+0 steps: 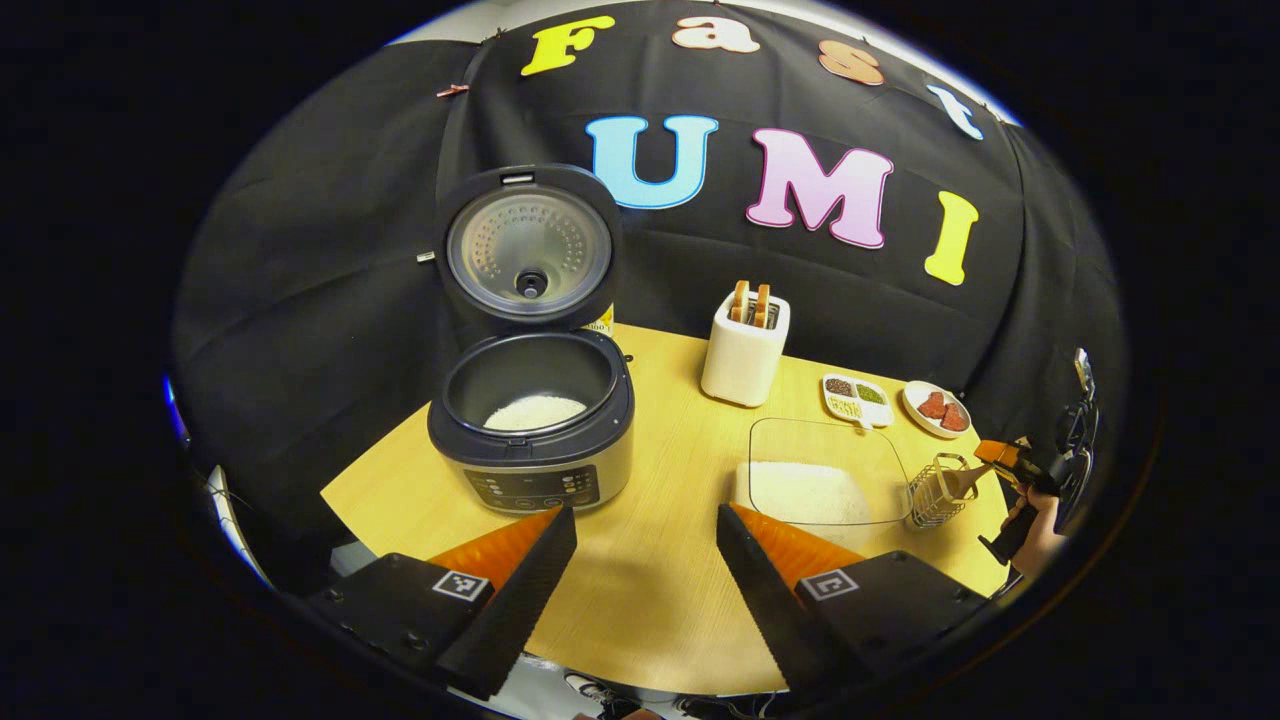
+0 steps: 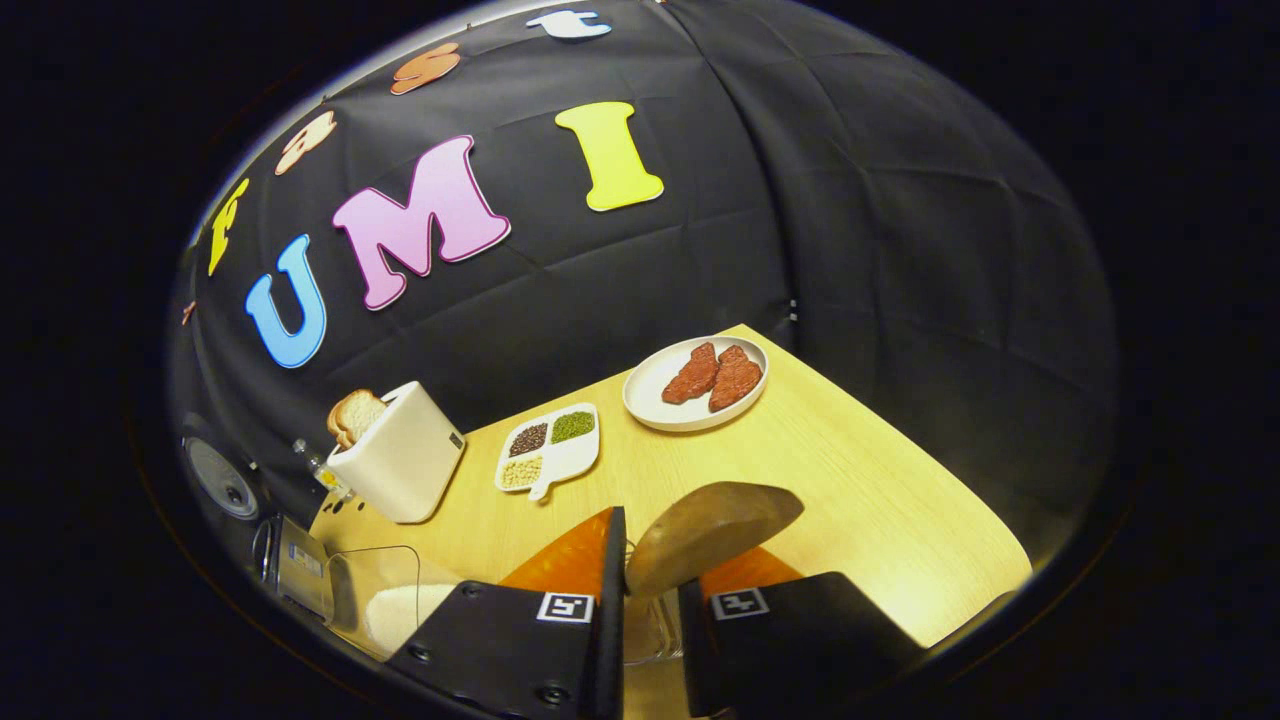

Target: Close the left gripper, press the button to open the rice cooker; take a wooden spoon from the chopstick holder with the right hand, scoop a spoonful of rice and pour it into the rice cooker, then put the wooden spoon back into the chopstick holder.

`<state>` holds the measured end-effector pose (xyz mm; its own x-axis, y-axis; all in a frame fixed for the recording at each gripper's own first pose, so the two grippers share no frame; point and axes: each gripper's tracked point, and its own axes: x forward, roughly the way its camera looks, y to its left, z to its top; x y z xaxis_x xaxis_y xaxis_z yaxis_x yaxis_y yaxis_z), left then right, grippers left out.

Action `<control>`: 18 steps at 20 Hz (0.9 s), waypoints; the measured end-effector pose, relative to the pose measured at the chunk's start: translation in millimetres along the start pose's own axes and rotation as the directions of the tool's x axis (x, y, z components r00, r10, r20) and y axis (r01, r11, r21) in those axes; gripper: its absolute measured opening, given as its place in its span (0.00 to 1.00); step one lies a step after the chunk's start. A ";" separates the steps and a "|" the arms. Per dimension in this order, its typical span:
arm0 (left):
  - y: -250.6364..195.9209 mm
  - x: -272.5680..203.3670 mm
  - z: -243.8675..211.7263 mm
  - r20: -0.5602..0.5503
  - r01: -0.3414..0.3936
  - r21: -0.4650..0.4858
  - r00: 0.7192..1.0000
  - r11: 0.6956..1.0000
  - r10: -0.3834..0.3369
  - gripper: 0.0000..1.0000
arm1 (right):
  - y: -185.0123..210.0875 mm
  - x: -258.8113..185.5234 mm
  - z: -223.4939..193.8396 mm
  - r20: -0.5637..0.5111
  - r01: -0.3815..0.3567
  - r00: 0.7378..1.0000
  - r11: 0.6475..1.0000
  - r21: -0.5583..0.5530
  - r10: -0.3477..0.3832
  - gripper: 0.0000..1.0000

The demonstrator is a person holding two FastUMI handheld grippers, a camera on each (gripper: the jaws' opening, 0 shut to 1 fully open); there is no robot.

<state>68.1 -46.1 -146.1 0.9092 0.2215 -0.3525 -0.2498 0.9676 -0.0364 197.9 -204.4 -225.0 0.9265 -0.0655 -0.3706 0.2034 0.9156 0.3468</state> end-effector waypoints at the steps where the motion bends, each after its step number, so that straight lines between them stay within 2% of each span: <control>1: -1.7 2.0 -2.6 -0.004 0.004 -0.004 1.000 1.000 -0.004 0.97 | 2.6 2.8 3.1 -0.007 -0.003 1.000 1.000 0.014 0.003 0.26; 5: -7.2 -0.9 -2.7 0.001 0.029 -0.005 1.000 1.000 -0.029 0.98 | 15.1 -6.3 2.4 -0.014 -0.018 1.000 1.000 -0.017 0.017 0.17; 8: -4.3 -2.3 -2.8 0.006 0.044 0.013 0.999 0.999 -0.044 0.97 | 32.1 -19.9 24.0 0.023 -0.039 0.999 0.997 -0.063 0.041 0.14; 9: -1.8 -2.2 -2.3 0.007 0.048 0.011 0.999 0.999 -0.048 0.97 | 37.0 -24.7 32.7 0.032 -0.041 0.999 0.997 -0.067 0.044 0.10; 10: 0.9 -2.6 -0.7 0.010 0.055 0.007 0.998 0.998 -0.055 0.97 | 42.6 -29.2 42.8 0.047 -0.045 0.998 0.996 -0.071 0.048 0.14; 14: 14.5 -3.7 8.2 0.043 0.080 0.013 0.996 0.997 -0.080 0.97 | 71.2 -48.4 74.9 0.111 -0.054 0.992 0.995 -0.085 0.063 0.14; 16: 23.9 -1.4 10.6 0.051 0.100 0.008 0.994 0.995 -0.101 0.97 | 99.2 -59.2 78.6 0.114 -0.102 0.988 0.994 -0.035 0.105 0.14; 18: 35.2 3.7 11.8 0.052 0.123 -0.001 0.991 0.992 -0.123 0.97 | 130.7 -67.0 76.4 0.120 -0.144 0.982 0.989 -0.035 0.147 0.14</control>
<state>66.7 -9.8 -137.6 0.9492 0.1073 -0.2960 -0.1367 0.9873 -0.0806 186.7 -110.6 -89.0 0.9776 0.0228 -0.2095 0.0568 0.9289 0.3661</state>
